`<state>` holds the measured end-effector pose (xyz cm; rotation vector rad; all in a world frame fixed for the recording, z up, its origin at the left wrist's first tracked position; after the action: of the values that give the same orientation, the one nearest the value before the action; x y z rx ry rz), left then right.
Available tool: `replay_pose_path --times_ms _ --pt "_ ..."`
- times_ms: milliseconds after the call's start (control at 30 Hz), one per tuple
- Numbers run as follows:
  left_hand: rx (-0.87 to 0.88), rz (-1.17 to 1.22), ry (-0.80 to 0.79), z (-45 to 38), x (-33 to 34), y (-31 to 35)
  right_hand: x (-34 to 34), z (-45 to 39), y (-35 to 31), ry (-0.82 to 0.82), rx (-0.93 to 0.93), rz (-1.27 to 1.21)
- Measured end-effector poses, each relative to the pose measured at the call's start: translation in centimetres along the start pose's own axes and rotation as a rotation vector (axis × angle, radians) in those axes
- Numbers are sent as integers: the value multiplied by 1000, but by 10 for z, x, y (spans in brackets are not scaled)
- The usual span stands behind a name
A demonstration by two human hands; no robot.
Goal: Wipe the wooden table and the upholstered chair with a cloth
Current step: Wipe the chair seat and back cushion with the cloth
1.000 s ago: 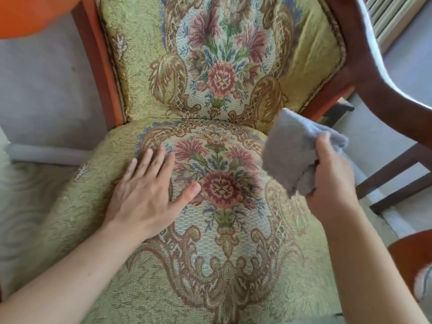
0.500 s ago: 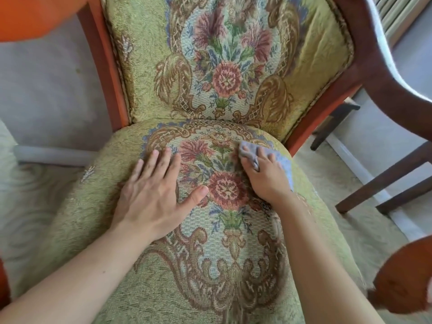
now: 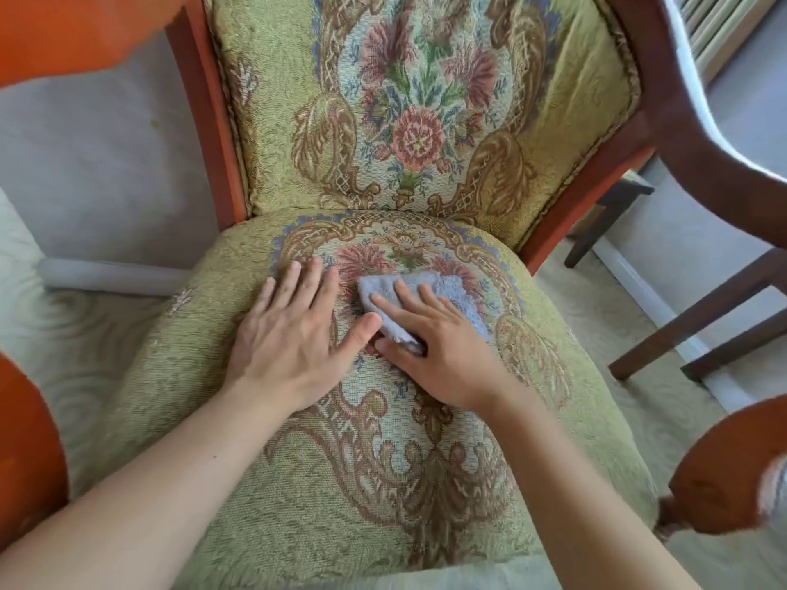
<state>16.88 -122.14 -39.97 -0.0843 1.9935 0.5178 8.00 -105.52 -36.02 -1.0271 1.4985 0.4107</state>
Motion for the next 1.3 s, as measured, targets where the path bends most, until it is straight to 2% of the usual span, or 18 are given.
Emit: replay_pose_path --times_ms 133,233,300,500,567,600,667,767,833,933,1067,1300 --pt "6 -4 -11 1 -1 -1 -12 36 -2 -6 -79 -79" --pt "3 -5 -19 2 -2 0 -29 56 5 107 -46 -116" --pt "4 -8 -26 2 -2 0 -41 59 16 270 102 -204" --pt "3 -8 -27 3 1 -2 -91 55 65 895 734 -441" --pt "4 -8 -21 2 2 -2 -98 53 77 1014 800 -362" --pt "4 -5 -16 2 2 -2 -95 50 81 1016 792 -334" --pt "5 3 -5 2 2 -2 -79 40 83 878 776 -257" --pt "6 6 3 3 3 -2 -38 22 79 442 703 -288" --pt "8 -1 4 3 3 -3 -26 13 77 238 657 -172" --pt "5 -10 1 3 4 -2 -25 3 72 175 622 -250" --pt "-1 -31 -2 2 4 -1 -19 -6 68 112 487 -96" --pt "-1 -32 6 1 4 -1 -3 -4 29 30 89 36"
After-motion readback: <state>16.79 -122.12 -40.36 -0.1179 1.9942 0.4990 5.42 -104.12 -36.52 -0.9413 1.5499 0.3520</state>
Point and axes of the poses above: each hand's wrist, its own z-axis away from the middle knuckle, its own x-axis out of the palm, y = z × x, the point moved 2 cm from there along -z, towards the middle knuckle, and after that the axes turned 13 degrees about y, right-handed, at the moved point
